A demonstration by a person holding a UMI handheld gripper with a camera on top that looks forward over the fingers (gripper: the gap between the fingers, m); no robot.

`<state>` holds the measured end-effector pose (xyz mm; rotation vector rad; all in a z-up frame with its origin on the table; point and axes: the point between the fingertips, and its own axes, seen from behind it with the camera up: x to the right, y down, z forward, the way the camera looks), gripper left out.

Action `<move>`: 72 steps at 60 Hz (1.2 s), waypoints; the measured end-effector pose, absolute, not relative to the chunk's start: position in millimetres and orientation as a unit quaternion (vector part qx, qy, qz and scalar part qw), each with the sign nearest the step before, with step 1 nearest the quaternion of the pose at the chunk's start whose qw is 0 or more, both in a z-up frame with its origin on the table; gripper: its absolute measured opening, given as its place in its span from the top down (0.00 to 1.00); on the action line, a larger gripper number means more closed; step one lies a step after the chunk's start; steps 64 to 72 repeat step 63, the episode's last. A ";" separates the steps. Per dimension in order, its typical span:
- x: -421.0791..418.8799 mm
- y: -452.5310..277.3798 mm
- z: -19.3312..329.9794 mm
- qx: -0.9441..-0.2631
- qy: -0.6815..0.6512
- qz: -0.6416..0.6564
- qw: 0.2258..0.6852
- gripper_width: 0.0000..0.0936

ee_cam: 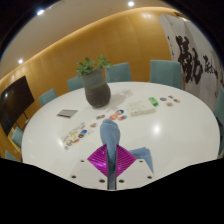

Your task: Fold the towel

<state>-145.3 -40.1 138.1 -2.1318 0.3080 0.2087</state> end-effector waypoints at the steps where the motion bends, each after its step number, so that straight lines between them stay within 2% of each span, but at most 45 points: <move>1: -137.1 -42.1 129.3 -0.874 0.129 0.076 0.462 0.90; 4: -115.1 -45.9 101.3 -0.885 0.135 0.055 0.442 0.81; 7: -98.3 -54.0 77.6 -0.895 0.136 0.036 0.423 0.64; 8: -91.4 -57.9 70.9 -0.899 0.137 0.027 0.416 0.56; 12: -66.4 -73.7 56.5 -0.907 0.136 -0.011 0.399 0.10; 14: -53.7 -82.8 55.3 -0.906 0.138 -0.027 0.399 0.05; 17: -49.5 -92.5 64.3 -0.904 0.135 -0.041 0.403 0.10; 41: -109.6 -213.3 184.4 -0.888 0.119 -0.095 0.434 0.07; 59: -148.3 -280.6 209.7 -0.884 0.128 -0.117 0.434 0.08; 72: -151.0 -287.0 215.4 -0.883 0.128 -0.120 0.436 0.07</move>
